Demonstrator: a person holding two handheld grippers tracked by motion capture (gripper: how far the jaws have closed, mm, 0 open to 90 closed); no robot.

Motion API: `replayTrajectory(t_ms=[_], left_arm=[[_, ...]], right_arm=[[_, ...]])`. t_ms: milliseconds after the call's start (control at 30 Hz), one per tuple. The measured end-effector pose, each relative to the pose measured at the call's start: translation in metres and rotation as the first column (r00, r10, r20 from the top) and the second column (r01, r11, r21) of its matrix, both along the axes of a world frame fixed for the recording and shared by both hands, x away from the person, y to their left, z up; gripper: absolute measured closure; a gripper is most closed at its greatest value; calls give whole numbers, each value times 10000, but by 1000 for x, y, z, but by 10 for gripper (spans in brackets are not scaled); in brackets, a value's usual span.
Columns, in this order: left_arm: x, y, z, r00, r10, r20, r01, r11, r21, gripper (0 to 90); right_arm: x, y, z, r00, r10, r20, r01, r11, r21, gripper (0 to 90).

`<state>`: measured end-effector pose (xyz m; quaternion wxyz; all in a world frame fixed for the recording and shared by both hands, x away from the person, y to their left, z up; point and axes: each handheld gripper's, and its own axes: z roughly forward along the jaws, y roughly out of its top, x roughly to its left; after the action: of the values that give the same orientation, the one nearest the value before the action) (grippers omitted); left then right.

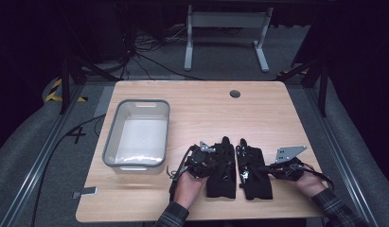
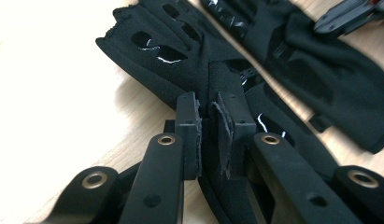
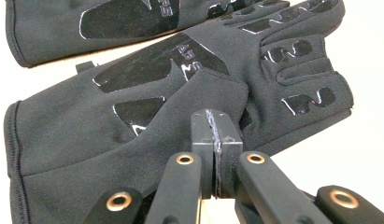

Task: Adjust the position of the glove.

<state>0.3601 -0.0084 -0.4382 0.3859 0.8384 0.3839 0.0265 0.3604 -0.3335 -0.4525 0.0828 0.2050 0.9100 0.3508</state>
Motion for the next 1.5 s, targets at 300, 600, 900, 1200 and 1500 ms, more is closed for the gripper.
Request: replayTrajectory(t_ms=[300, 600, 900, 1200, 1500], left_arm=[[-2, -1, 7, 9999, -159, 49, 161, 9990, -414, 801], [2, -4, 8, 9996, -274, -60, 270, 9980, -563, 799], [10, -5, 14, 9987, -465, -190, 439, 9918, -1196, 798], [21, -14, 25, 9983, -575, 122, 586, 9902, -1267, 798], [31, -30, 31, 9964, -812, 235, 837, 9868, -1388, 797]], right_arm=[[1, 3, 0, 10000, -16, 36, 16, 10000, 61, 900], [3, 6, 0, 10000, 38, 14, -38, 9999, 123, 900], [6, 14, 1, 9998, 170, 60, -170, 9998, 59, 900], [14, 21, -2, 9997, 220, -86, -217, 9992, 324, 900], [23, 34, -2, 9995, 320, 11, -320, 9990, 312, 900]])
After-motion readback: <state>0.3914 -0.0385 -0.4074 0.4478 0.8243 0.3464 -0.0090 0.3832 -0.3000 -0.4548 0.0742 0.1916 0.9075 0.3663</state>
